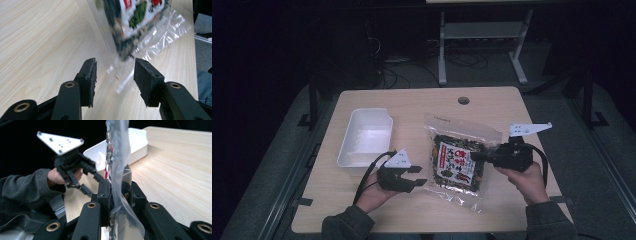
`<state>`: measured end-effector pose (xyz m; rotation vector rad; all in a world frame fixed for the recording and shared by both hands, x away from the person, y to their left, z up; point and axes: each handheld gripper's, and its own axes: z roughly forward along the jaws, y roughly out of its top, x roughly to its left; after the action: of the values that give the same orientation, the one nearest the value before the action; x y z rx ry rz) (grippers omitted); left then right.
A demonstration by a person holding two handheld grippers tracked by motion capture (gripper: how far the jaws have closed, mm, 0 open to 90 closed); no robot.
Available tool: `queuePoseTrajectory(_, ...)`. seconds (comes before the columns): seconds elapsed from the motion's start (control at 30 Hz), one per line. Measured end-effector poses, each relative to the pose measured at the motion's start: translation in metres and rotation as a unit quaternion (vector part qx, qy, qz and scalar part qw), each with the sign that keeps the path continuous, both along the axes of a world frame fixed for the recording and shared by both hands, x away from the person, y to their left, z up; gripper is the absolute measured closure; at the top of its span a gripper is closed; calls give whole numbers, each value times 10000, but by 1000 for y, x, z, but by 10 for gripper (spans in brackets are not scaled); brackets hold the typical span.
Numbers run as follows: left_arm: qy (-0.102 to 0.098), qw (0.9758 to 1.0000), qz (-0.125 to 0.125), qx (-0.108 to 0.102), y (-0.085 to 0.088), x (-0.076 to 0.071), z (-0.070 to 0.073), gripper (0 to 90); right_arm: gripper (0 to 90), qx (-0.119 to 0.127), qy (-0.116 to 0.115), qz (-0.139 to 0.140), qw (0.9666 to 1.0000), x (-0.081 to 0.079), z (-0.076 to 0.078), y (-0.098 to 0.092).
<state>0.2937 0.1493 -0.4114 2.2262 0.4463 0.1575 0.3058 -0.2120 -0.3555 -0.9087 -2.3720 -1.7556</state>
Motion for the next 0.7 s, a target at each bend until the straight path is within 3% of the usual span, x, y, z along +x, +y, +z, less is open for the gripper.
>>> queuePoseTrajectory(0.1, -16, 10000, 4, 46, 3, -2, 1, 513, 749, -10, -23, -130, 9999, 0, 3, 0)
queuePoseTrajectory(0.23, -43, 9999, -31, 146, 10, -9, 0, 496, 748, -141, -131, -542, 9983, 1, 10, 3)
queuePoseTrajectory(0.4, -79, 9996, -40, 263, 15, -15, -1, 479, 748, -43, -231, -774, 9967, 3, 14, 7)
queuePoseTrajectory(0.7, -117, 9993, -12, 366, 30, -24, -5, 460, 748, -152, -481, -1284, 9904, 8, 31, 28)
